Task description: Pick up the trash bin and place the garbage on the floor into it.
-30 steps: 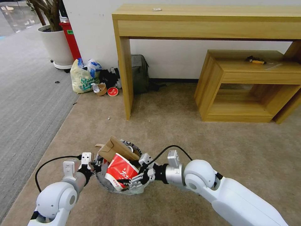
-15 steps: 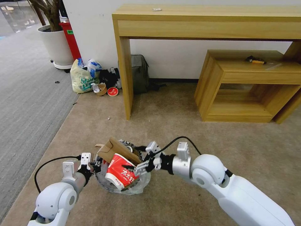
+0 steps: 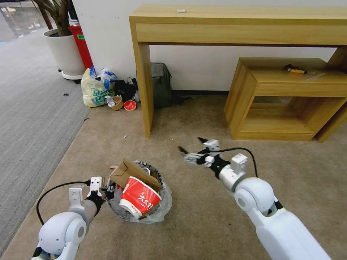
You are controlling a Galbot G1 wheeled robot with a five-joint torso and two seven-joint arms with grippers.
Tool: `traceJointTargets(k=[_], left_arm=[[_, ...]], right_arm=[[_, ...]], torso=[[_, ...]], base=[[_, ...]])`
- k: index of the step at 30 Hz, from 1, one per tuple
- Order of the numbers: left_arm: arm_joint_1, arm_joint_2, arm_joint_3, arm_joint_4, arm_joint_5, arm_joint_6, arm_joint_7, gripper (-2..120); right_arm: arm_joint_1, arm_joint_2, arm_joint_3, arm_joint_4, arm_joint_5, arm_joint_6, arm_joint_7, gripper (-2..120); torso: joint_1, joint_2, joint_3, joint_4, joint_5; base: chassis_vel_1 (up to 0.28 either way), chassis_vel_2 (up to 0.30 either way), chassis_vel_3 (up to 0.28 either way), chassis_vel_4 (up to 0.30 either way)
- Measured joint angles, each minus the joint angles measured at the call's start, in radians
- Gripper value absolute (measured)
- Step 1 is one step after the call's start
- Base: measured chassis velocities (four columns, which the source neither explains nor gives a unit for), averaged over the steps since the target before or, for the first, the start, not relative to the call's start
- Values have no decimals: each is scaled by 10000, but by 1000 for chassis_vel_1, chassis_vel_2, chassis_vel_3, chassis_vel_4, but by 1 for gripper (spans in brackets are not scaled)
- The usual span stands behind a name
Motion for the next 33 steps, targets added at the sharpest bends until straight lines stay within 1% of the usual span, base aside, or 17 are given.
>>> traceJointTargets(k=[1, 3, 4, 7, 16, 24, 33], left_arm=[[0, 0, 0, 0, 0, 0, 0, 0], [36, -7, -32, -38, 7, -10, 6, 0], [36, -7, -32, -38, 7, -10, 6, 0], [104, -10, -74, -95, 14, -19, 23, 0], [228, -50, -112, -251, 43, -45, 39, 0], [307, -57, -191, -355, 47, -61, 62, 0], [366, -50, -207, -461, 46, -76, 98, 0]], right_arm=[[0, 0, 0, 0, 0, 0, 0, 100], [-462, 457, 834, -215, -546, 364, -73, 100], [-462, 457, 834, -215, -546, 364, -73, 100], [-939, 757, 1503, -214, -793, 582, -223, 100], [-1117, 740, 1625, 87, -810, 528, -268, 100], [-1354, 875, 1470, 301, -1138, 393, -377, 100], [-1552, 902, 1441, 572, -1314, 221, -534, 100]], torso=[[0, 0, 0, 0, 0], [0, 1, 0, -2, -3], [0, 1, 0, -2, -3], [0, 1, 0, -2, -2], [0, 0, -1, 0, -3], [0, 1, 0, 0, -3], [-1, 1, -1, 0, -3]], base=[[0, 0, 0, 0], [0, 0, 0, 0], [0, 0, 0, 0], [0, 0, 0, 0], [0, 0, 0, 0], [0, 0, 0, 0], [59, 60, -62, -52]])
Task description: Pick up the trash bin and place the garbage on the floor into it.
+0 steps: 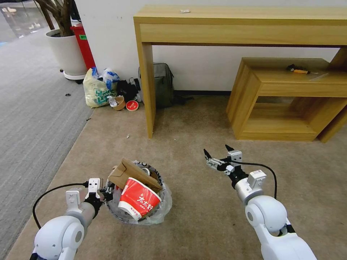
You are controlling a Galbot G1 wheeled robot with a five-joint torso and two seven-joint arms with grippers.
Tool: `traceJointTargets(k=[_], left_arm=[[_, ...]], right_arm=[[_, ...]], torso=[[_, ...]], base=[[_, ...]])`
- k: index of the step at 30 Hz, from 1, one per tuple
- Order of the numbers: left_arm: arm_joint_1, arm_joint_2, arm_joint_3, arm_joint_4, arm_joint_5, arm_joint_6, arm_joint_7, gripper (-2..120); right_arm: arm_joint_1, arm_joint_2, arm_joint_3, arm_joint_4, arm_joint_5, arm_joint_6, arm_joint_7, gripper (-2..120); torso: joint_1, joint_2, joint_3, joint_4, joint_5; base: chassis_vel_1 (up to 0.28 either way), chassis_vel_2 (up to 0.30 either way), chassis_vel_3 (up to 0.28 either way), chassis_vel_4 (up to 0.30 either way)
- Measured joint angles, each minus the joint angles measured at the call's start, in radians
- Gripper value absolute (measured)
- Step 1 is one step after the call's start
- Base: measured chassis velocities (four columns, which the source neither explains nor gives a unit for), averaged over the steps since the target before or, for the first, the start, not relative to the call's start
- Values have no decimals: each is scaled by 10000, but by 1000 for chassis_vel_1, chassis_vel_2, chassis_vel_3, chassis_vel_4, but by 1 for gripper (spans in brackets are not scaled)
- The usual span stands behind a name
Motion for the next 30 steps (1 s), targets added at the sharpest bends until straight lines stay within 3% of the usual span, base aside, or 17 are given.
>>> traceJointTargets(k=[30], left_arm=[[120, -49, -25, -320, 88, -49, 60, 0]], right_arm=[[-479, 81, 23, 510, -432, -104, -266, 100]], torso=[[1, 0, 1, -1, -1]], base=[[61, 65, -69, -71]])
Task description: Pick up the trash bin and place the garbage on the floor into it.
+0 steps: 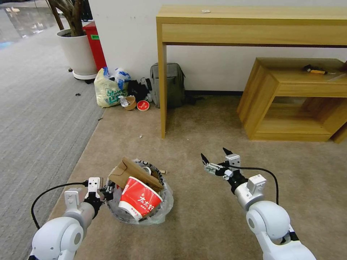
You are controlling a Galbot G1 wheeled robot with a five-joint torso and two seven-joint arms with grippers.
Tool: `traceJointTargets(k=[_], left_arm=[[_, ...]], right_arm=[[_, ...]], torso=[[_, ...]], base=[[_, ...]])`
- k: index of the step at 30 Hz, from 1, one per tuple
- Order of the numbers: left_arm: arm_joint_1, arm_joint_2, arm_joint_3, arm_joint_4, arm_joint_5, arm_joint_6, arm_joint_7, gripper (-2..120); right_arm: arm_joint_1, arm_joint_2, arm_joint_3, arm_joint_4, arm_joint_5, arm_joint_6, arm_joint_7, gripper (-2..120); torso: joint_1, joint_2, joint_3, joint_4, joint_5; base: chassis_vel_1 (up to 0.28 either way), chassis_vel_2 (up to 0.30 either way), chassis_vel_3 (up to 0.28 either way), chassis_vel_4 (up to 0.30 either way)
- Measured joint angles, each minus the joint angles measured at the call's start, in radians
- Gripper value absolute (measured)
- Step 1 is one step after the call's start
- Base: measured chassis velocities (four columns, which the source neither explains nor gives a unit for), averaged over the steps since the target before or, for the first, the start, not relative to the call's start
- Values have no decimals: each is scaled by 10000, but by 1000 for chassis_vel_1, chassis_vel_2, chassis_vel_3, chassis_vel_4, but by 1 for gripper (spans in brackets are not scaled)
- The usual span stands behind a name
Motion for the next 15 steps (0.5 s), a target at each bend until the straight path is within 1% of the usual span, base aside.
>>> traceJointTargets(k=[8, 15], left_arm=[[2, 23, -17, -8, -5, 0, 0, 0], [0, 19, -32, -14, -24, -1, 6, 0]], right_arm=[[-13, 25, -17, 1, -46, 5, -21, 100], [-6, 10, -25, 13, -91, 5, -21, 100]], torso=[[0, 0, 0, 0, 2], [0, 1, 0, 0, 1]], base=[[93, 91, -81, -77], [102, 108, -87, -102]])
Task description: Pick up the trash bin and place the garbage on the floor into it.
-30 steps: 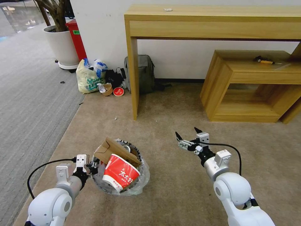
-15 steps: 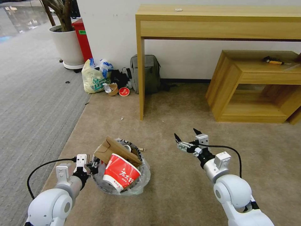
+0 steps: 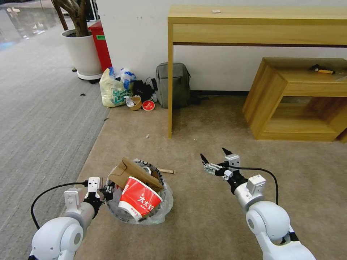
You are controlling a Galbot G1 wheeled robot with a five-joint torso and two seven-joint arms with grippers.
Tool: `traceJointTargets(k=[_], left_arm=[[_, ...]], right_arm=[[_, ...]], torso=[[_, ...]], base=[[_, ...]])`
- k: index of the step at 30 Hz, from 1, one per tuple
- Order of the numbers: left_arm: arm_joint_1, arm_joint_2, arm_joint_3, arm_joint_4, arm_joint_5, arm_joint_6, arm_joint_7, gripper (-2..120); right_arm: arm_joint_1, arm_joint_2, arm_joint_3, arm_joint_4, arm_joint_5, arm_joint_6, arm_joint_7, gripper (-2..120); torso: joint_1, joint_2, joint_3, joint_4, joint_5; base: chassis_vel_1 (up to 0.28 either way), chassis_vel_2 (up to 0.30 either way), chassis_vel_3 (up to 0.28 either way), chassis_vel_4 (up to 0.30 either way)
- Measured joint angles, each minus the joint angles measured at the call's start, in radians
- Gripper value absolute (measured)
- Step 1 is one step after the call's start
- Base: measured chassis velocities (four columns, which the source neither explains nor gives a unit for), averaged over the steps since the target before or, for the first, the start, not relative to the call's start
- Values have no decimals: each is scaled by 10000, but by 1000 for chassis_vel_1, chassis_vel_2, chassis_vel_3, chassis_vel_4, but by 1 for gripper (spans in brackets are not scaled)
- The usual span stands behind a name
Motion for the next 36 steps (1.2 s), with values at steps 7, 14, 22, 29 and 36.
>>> traceJointTargets(k=[7, 14, 22, 29, 36], left_arm=[[12, 0, -16, -8, -6, -9, 18, 0], [22, -4, -22, -52, -6, -17, 26, 0], [59, -34, -25, -112, -5, -34, 34, 0], [78, -35, -42, -128, 1, -65, 52, 0], [75, -47, -37, -127, 8, -76, 52, 0]], right_arm=[[-68, 48, -22, 10, -90, 4, -13, 100], [-81, 51, 59, -10, 75, 67, -81, 100], [-82, 27, 87, -24, 205, 84, -138, 100], [-93, 11, 78, -36, 200, 106, -149, 100], [-79, 5, 60, -126, 172, 149, -151, 100]], torso=[[1, -1, 0, 0, 0], [0, 0, 0, 0, 0], [0, 0, 0, -1, 1], [0, 0, 0, -1, 1], [1, 0, 0, -1, 0]], base=[[95, 91, -81, -101], [94, 86, -88, -87], [18, 11, -10, -14], [-50, 59, 46, -48], [-100, 121, 122, -122]])
